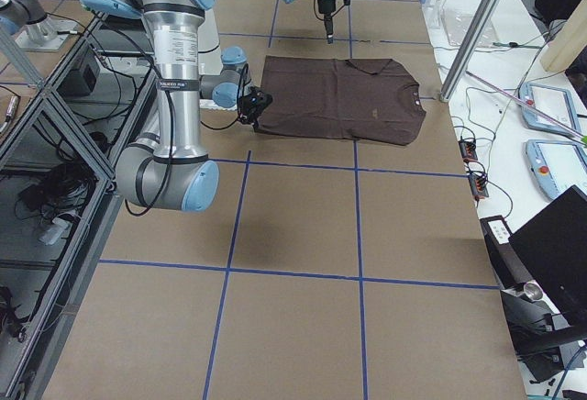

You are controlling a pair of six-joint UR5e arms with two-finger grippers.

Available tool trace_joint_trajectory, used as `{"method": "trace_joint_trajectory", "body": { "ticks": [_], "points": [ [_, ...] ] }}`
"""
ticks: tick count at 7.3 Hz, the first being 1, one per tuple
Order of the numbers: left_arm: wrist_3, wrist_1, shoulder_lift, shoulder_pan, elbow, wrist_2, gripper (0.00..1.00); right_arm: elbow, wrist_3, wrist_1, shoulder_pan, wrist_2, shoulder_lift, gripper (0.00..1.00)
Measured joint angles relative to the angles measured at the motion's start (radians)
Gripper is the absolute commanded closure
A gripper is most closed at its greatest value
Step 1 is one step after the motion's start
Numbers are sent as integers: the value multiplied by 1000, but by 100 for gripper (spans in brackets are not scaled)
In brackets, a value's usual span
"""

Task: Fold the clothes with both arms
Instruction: 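Slide the left gripper along the shirt side down to the other hem corner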

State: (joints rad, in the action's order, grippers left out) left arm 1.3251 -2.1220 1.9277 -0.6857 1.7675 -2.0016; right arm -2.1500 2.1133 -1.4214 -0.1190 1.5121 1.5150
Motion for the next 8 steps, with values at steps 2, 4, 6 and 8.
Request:
{"method": "trace_joint_trajectory", "body": {
  "ticks": [2,4,6,8],
  "points": [
    [107,4,-93,128,103,104,27,-6,0,-1,-2,2,4,100],
    [193,12,-200,238,189,170,27,-7,0,-1,-2,2,5,100],
    [273,59,-235,342,228,243,27,-7,1,-1,-2,2,5,100],
    [336,119,-235,420,251,275,28,-5,1,-1,-1,1,5,100]
  ]
}}
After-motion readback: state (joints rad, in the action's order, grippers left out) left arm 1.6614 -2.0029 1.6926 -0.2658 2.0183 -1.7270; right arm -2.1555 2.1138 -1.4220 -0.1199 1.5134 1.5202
